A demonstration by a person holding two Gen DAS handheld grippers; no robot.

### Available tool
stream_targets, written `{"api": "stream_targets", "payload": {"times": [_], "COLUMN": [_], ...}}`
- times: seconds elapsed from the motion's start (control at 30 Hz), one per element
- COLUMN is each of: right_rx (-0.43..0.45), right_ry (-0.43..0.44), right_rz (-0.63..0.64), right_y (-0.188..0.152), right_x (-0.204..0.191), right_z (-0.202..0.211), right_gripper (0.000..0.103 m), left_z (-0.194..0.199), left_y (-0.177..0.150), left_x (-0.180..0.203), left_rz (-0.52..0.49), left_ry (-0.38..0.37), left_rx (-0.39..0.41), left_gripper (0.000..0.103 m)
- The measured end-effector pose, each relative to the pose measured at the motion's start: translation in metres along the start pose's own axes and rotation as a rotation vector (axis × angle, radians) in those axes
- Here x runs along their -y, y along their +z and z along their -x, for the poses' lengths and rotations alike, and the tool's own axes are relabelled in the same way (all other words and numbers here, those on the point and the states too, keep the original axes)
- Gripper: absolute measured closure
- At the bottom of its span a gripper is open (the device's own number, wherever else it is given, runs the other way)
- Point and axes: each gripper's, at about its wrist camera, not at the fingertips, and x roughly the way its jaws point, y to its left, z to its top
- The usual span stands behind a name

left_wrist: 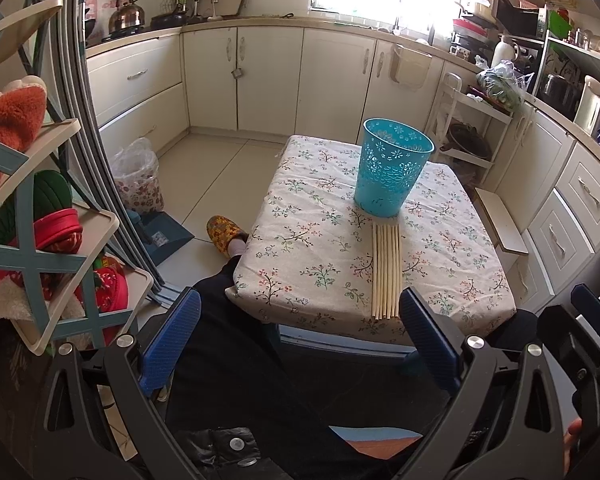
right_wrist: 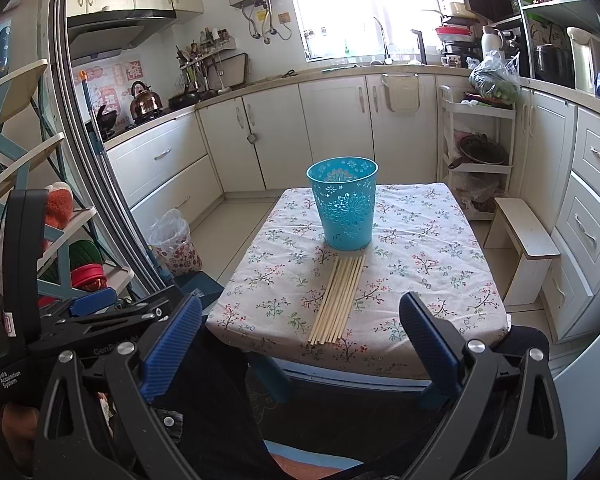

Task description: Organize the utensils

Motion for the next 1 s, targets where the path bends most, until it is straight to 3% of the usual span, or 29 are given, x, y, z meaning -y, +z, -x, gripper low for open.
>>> {"api": "stream_targets", "payload": {"times": [1.0], "right_rx": [-0.013], "right_ry": [0.002], "right_rz": [-0.01], "right_y": [0.0], "right_x": [0.0039], "right_z": [-0.002], "right_gripper": [0.007], "left_z": [-0.0008], "left_y": [0.0001], "left_x": [0.0049], "left_rz": [-0.003], "left_ry": [-0.002], "left_rx": [-0.004], "left_gripper": [0.007]}}
